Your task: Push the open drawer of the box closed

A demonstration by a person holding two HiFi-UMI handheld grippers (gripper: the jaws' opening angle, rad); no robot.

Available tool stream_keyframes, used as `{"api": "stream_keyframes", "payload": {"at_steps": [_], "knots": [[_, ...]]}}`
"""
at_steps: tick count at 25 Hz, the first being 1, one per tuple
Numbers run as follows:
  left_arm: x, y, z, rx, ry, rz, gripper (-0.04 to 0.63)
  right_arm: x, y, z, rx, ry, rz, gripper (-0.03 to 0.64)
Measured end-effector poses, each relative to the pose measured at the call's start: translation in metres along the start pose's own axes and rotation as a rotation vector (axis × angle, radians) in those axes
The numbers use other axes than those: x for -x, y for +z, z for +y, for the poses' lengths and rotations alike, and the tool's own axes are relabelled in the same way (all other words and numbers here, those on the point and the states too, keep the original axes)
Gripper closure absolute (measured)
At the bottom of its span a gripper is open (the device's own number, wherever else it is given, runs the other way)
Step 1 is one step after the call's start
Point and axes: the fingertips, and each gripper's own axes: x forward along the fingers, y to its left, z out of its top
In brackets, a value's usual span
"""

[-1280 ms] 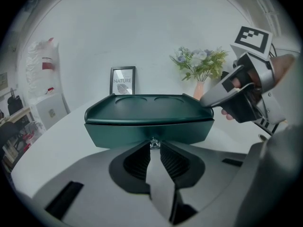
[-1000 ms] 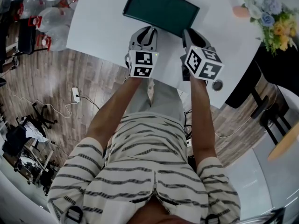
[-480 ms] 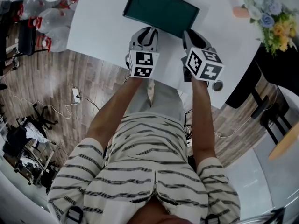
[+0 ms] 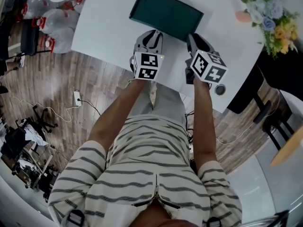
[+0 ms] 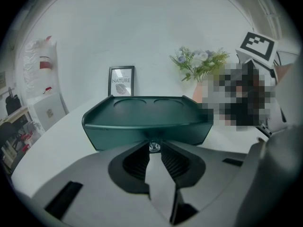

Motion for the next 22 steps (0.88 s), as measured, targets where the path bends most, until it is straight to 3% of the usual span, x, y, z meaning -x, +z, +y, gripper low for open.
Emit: {"api": "stream_keyframes", "payload": {"at_steps": [8,14,22], "knots": [[0.019,0.019,-0.002,-0.016,-0.006,-0.041,0.535,0.018,0.007,0.006,0.005,-0.012,-0.037,0.495],[0.047,0.036,0.006,0.021,0.017,-0.068,0.56,0.038,0.018,0.02,0.013,-0.006,-0.082,0.5],[0.08,0.057,0.003,0.04,-0.016,-0.113,0.594,0.066,0.035,0.054,0.052,0.031,-0.148,0.554]]}}
